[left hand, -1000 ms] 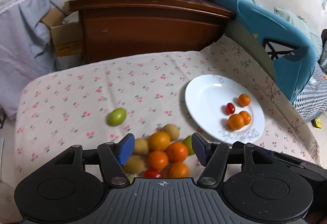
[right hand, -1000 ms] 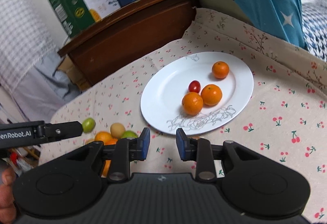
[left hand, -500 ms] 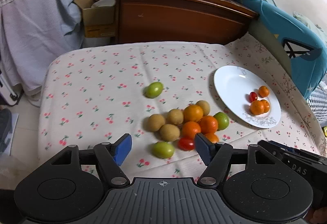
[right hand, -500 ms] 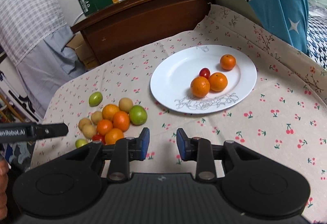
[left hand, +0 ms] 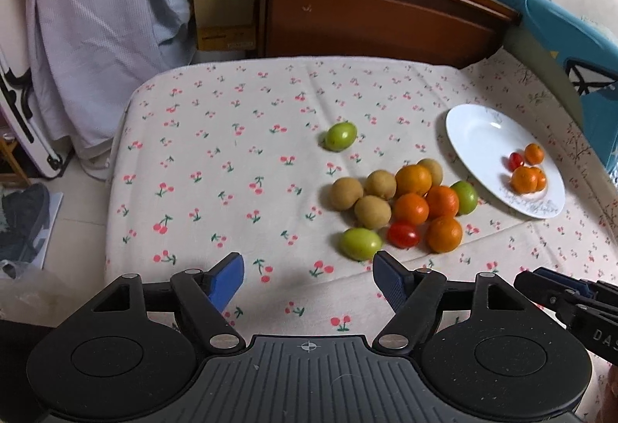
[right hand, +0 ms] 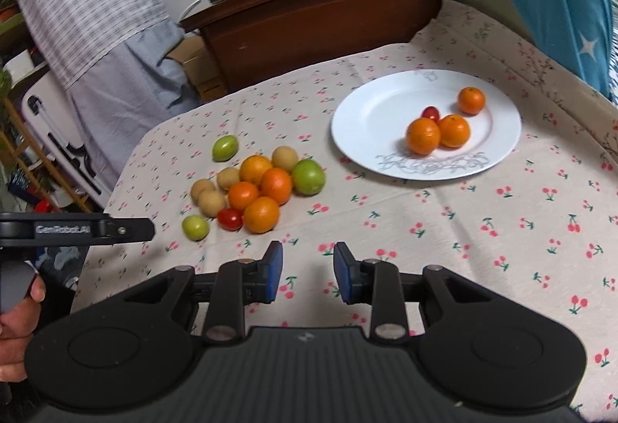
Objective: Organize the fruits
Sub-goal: 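Move both open grippers back to the fruit pile, then grasp a green plum with the left gripper while the right gripper grasps a mandarin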
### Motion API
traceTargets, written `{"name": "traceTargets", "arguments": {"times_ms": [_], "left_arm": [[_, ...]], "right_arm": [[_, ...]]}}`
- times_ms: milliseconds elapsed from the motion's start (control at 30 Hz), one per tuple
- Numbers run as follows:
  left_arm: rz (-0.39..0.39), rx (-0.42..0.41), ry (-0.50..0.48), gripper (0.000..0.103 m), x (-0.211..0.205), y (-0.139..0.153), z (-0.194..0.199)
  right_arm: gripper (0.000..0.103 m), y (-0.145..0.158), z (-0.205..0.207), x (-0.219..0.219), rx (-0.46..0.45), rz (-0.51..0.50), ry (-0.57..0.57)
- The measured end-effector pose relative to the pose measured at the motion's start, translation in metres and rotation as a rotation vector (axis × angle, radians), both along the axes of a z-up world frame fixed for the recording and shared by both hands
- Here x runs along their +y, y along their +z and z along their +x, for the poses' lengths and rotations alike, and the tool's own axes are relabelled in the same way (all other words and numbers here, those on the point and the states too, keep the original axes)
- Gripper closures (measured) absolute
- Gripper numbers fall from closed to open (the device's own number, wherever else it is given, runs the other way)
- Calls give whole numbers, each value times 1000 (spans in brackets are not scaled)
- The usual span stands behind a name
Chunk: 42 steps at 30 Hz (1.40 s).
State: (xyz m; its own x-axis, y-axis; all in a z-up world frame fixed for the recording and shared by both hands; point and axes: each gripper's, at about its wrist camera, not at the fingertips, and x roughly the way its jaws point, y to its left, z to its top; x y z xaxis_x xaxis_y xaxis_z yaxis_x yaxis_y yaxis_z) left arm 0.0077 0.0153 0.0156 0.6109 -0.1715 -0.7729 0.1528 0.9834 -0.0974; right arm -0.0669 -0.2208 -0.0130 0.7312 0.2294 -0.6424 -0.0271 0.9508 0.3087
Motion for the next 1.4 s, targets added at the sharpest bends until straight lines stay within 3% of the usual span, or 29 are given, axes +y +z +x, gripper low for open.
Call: {"name": "traceTargets", "arguments": {"times_ms": [367,1067,1400], "left_arm": [[-21,21,-20,30,-11,-18,9],[32,-18,-59,33,-28,-35,20],[28,-37,-96,52,-30,-34,17]], "right_arm": [[73,-6,19,10,-9,13,42],[73,-22,65,30,4,26,122],[73,-24,68,30,17,59,121]]}}
